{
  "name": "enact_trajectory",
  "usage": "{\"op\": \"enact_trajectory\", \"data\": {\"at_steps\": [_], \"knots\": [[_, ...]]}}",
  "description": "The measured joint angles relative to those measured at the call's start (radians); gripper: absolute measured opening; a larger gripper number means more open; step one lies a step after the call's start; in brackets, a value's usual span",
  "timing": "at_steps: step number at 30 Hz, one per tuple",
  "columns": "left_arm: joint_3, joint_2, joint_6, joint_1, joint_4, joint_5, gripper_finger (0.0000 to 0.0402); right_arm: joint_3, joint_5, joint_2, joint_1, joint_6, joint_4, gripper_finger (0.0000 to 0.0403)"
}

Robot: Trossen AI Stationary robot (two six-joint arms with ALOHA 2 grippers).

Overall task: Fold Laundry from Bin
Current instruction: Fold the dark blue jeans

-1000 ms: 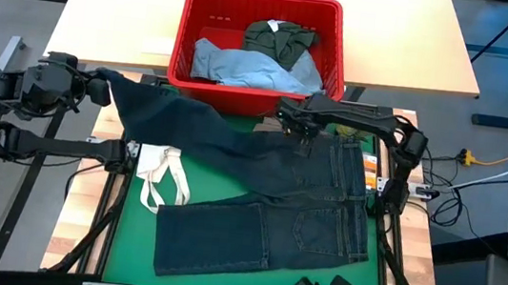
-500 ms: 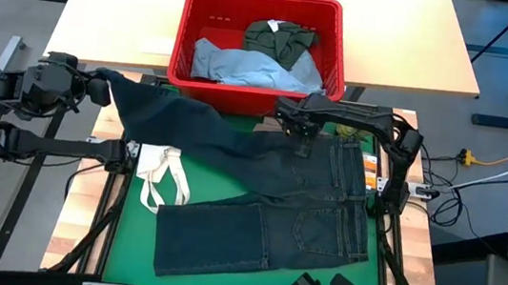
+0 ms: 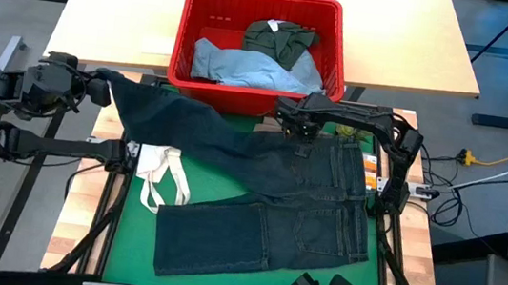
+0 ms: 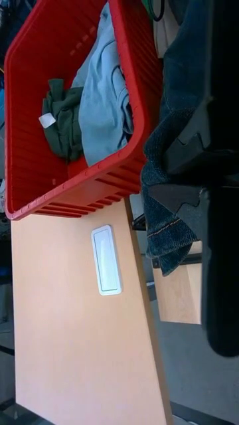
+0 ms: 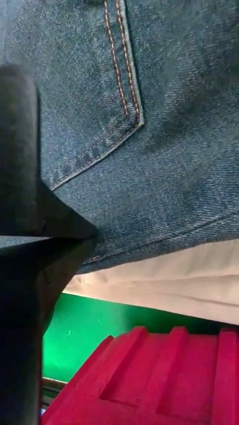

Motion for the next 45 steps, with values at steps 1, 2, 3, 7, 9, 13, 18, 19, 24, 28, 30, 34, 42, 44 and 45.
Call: {"op": "enact_trajectory", "data": {"at_steps": [1,2,3,7,9,13,18,19,24,28,30,34,42,44,45], "knots": [[0.000,0.000,0.000,0.000,0.000,0.000,0.0000,0.000,0.000,0.000,0.000,0.011,0.000,0.0005],[0.000,0.000,0.000,0.000,0.000,0.000,0.0000,0.000,-0.001,0.000,0.000,0.019,0.000,0.0009],[0.000,0.000,0.000,0.000,0.000,0.000,0.0000,0.000,-0.001,0.000,0.000,0.020,0.000,0.0014],[0.000,0.000,0.000,0.000,0.000,0.000,0.0000,0.000,0.000,0.000,0.000,0.018,0.002,0.0048],[0.000,0.000,0.000,0.000,0.000,0.000,0.0000,0.000,0.011,0.000,0.000,0.017,0.005,0.0073],[0.000,0.000,0.000,0.000,0.000,0.000,0.0000,0.000,0.026,0.000,0.001,0.016,0.025,0.0128],[0.000,0.000,0.000,0.000,0.000,0.000,0.0000,0.000,-0.004,0.004,0.002,0.015,0.096,0.0176],[0.000,0.000,0.000,0.000,0.000,0.000,0.0000,0.000,-0.017,0.008,0.002,0.014,0.100,0.0180],[0.000,0.000,0.000,0.000,0.000,0.001,0.0000,0.000,-0.028,0.057,0.001,-0.026,0.085,0.0175],[0.000,0.000,0.000,0.000,0.000,0.020,0.0000,0.000,-0.029,0.079,0.000,-0.059,0.080,0.0147],[0.000,0.000,0.000,0.000,0.000,0.023,0.0000,0.001,-0.026,0.079,0.000,-0.066,0.079,0.0124],[0.000,0.000,0.000,0.000,0.000,0.023,0.0000,0.017,0.001,0.078,0.001,-0.079,0.051,0.0066],[0.000,0.000,0.007,0.000,0.000,0.008,0.0000,0.025,0.073,0.078,0.003,-0.037,0.033,0.0021],[0.000,0.000,0.007,0.000,0.000,0.008,0.0000,0.025,0.134,0.078,0.003,0.010,0.028,0.0016],[0.000,0.000,0.007,0.000,0.000,0.007,0.0000,0.025,0.168,0.078,0.003,0.046,0.024,0.0011]]}}
